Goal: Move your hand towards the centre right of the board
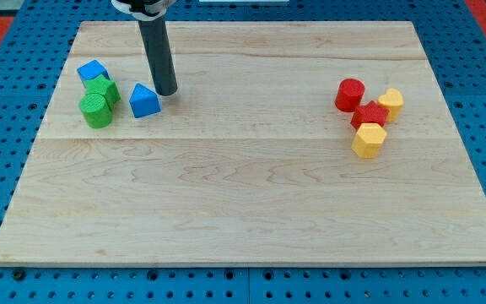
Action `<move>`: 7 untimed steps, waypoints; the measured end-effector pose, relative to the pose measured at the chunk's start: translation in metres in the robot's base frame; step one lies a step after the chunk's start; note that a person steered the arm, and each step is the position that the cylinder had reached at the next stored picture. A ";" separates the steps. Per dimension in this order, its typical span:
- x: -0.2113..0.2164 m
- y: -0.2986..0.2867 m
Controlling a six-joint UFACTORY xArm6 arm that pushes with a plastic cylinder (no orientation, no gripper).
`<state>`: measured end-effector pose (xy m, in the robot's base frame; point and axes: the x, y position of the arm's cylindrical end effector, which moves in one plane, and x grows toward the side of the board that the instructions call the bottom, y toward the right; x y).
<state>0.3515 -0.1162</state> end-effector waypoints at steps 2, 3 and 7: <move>0.027 0.062; 0.048 0.147; 0.000 0.149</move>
<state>0.3517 0.0330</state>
